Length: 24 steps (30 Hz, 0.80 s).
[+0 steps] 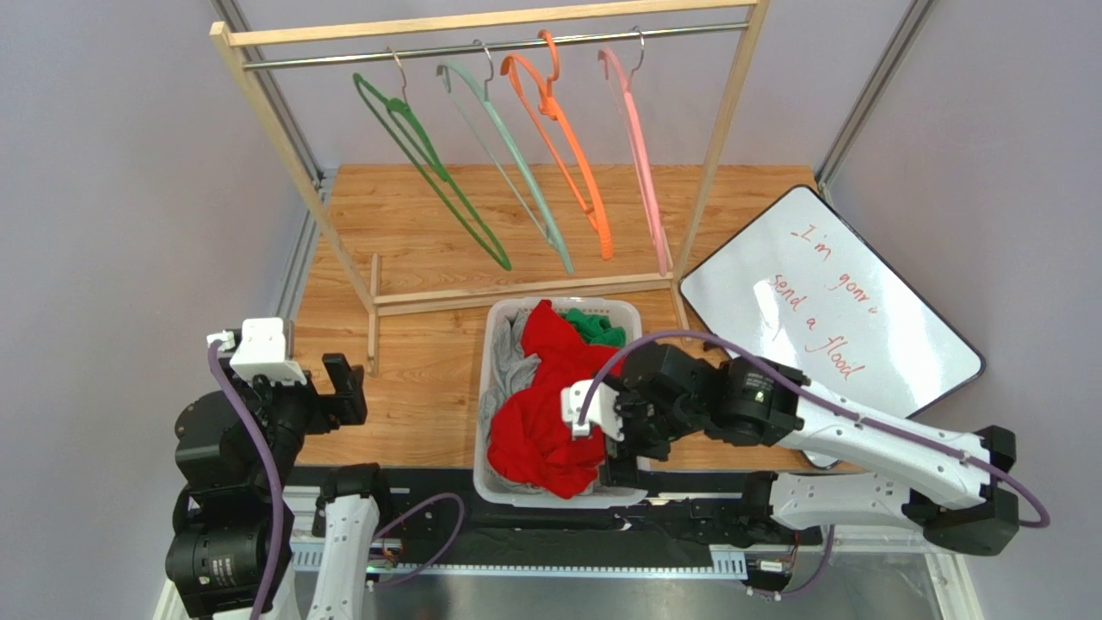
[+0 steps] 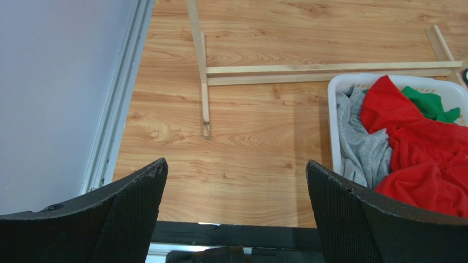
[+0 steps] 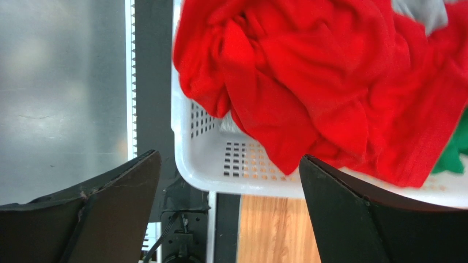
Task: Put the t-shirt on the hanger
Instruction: Pick up the T-shirt and place it in the bin.
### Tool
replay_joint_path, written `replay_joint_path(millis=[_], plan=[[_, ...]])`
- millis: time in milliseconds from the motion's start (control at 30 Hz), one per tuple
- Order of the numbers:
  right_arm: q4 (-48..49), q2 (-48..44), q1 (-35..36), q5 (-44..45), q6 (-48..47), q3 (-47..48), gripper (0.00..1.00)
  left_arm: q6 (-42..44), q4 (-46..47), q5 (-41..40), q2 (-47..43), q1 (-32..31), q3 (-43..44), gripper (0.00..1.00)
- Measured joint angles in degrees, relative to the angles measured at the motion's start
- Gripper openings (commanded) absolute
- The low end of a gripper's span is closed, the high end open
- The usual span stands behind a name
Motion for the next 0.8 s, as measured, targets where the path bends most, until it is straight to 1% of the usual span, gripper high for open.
replay_joint_path(millis=[133,233,333,367,433,467,533,633,700,800], plan=[[4.37,2.93,8.85,5.49,-0.31,-0.44,1.00,0.22,0.00,0.96,-0.17,0.00,-0.94,0.99],[8.11,5.64,13.62,9.11,-2.80,-2.19,1.00,0.92,0.02,2.27,-0.83,0.00,-1.70,0.99],[10.95,8.15,14.60,12.24,-5.25,-4.63,0.87,2.38,0.11,4.44,-2.75,-0.02,-2.47,0.99],[11.82,9.11,14.60,13.35,-6.01,-5.46,0.76,3.10,0.11,5.40,-3.65,0.00,-2.58,0.99],[13.49,10.91,14.60,15.43,-7.50,-7.10,0.63,4.90,0.15,7.15,-5.35,0.00,-2.58,0.99],[14.08,11.41,14.60,16.33,-8.07,-7.76,0.38,5.84,0.15,8.00,-6.27,0.00,-2.58,0.99],[14.27,11.76,14.60,18.16,-9.11,-8.15,0.00,7.98,0.13,9.81,-7.56,0.00,-2.58,0.99],[13.97,11.74,14.58,20.85,-9.11,-6.86,0.00,12.63,-0.28,13.84,-7.91,-0.02,-2.58,0.98],[12.37,11.65,14.47,22.38,-8.90,-4.00,0.00,15.72,-0.94,17.09,-7.87,-0.02,-2.60,0.98],[8.20,11.32,13.70,23.91,-8.31,4.66,0.00,20.06,-2.54,22.80,-7.13,-0.02,-2.58,0.97]])
